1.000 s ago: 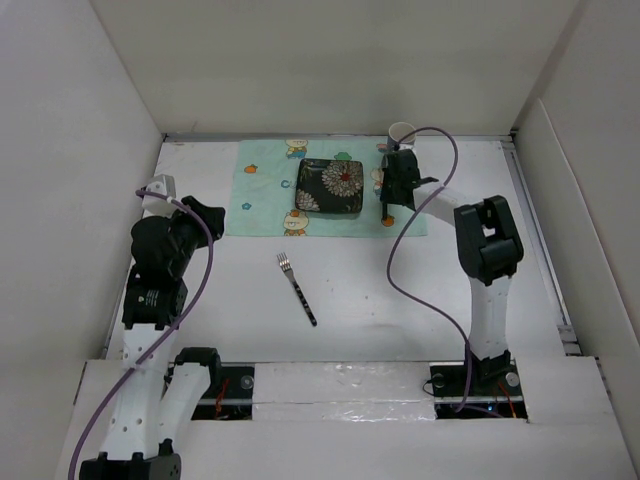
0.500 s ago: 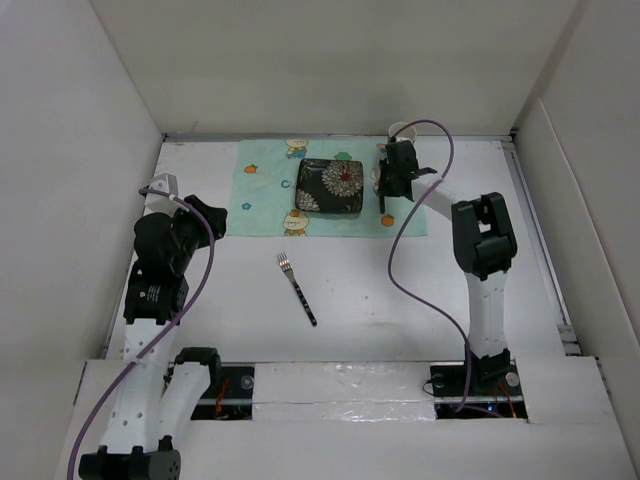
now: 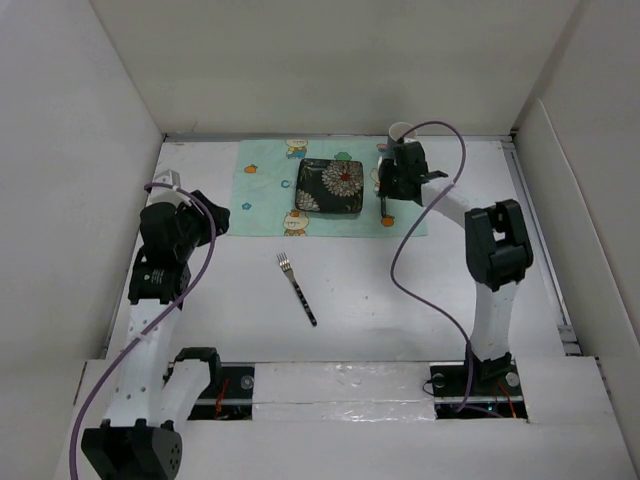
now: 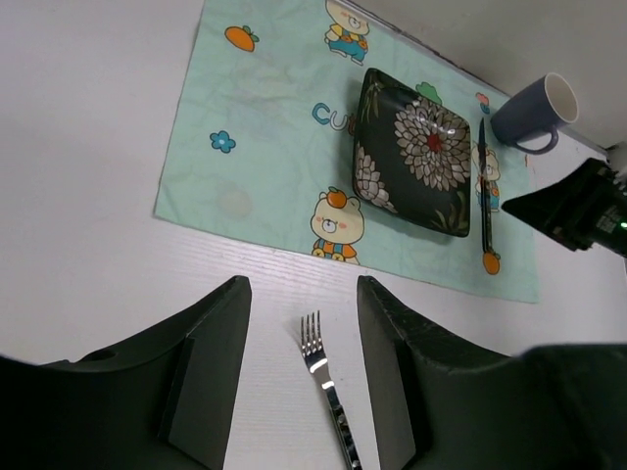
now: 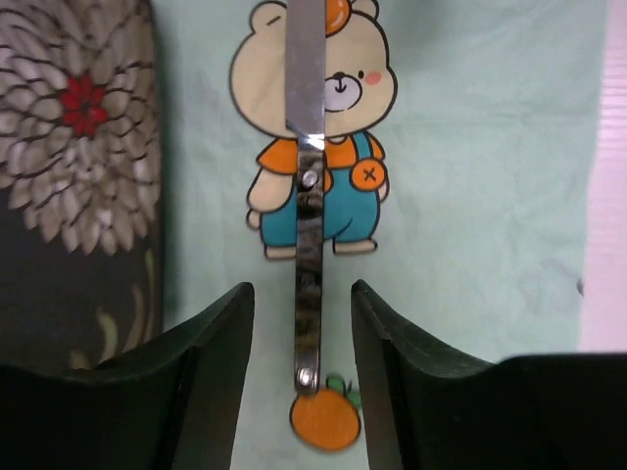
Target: Set the dinner table for one person
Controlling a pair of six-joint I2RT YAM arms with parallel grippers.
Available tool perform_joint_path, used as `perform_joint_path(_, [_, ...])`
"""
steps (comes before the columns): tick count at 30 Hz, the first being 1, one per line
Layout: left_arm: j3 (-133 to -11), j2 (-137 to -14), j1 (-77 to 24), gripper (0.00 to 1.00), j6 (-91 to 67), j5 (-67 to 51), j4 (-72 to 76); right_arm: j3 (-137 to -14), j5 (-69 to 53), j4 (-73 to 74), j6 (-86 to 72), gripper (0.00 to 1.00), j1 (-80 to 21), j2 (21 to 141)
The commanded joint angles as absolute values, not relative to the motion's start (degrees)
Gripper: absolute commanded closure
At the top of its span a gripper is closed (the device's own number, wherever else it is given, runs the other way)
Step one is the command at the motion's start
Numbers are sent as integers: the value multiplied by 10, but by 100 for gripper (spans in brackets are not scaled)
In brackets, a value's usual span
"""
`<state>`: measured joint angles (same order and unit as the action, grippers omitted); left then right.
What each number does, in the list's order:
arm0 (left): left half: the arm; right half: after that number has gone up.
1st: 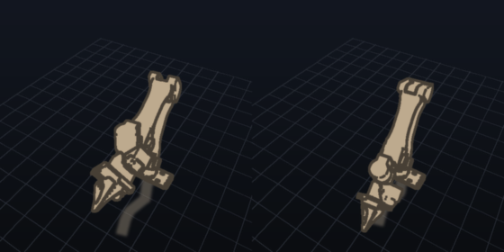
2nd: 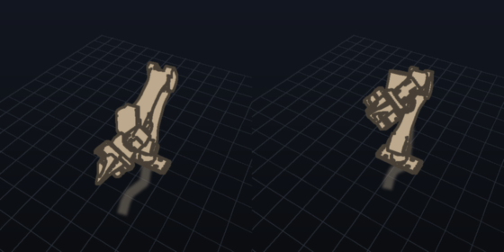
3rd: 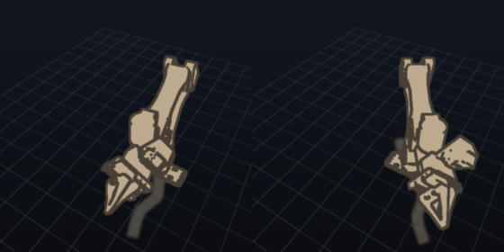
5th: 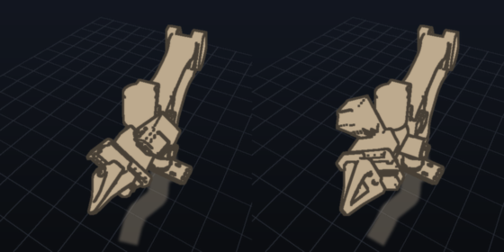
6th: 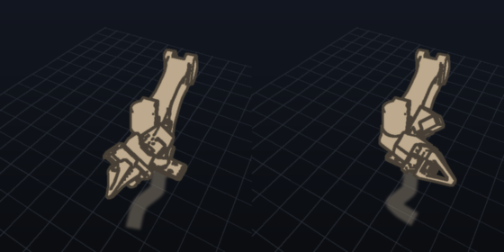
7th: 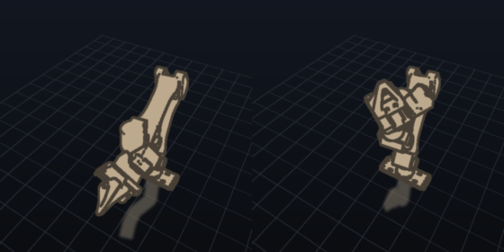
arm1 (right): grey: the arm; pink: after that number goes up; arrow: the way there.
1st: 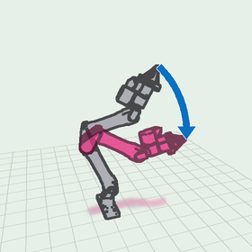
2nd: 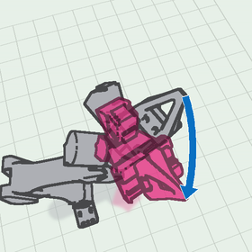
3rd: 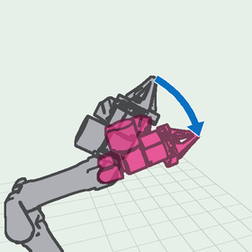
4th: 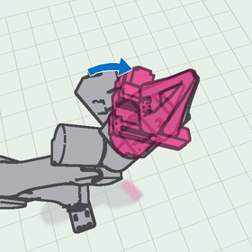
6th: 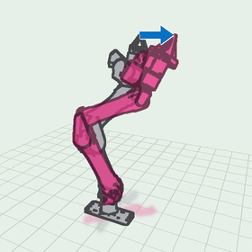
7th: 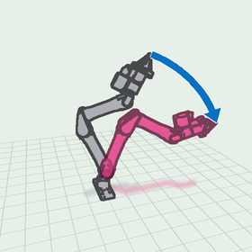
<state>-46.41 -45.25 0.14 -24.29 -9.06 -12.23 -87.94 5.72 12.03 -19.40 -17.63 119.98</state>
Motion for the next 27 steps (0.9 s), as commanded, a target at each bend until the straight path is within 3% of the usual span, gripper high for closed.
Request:
perform_joint_path(1, [-475,-482,4,56,-243,-113,-104,-830,39,74,-194,48,-190,1084])
perform_joint_path(4, [-500,-524,4,58,-242,-125,-108,-753,40,17,-213,45,-225,988])
perform_joint_path(5, [-509,-534,-3,58,-246,-124,-112,-675,42,-48,-223,47,-235,961])
perform_joint_path(6, [-516,-542,-16,58,-249,-96,-113,-636,46,-76,-250,69,-248,931])
perform_joint_path(8, [-540,-569,-56,58,-251,-73,-118,-532,43,-177,-275,93,-290,859])
perform_joint_path(9, [-554,-583,-70,58,-250,-37,-125,-505,40,-205,-302,100,-305,838])
perform_joint_path(13, [-636,-689,-172,57,-250,75,-178,-460,92,-180,-305,100,-364,746])
perform_joint_path(16, [-599,-692,-206,59,-294,83,-160,-414,149,-147,-283,100,-389,660])
perform_joint_path(20, [-516,-651,-206,59,-358,123,-139,-360,167,-93,-280,80,-383,570])
perform_joint_path(22, [-471,-655,-244,58,-395,160,-115,-321,166,-88,-286,59,-361,533])
perform_joint_path(27, [-515,-758,-386,53,-473,308,-172,-307,104,-113,-292,53,-330,532])
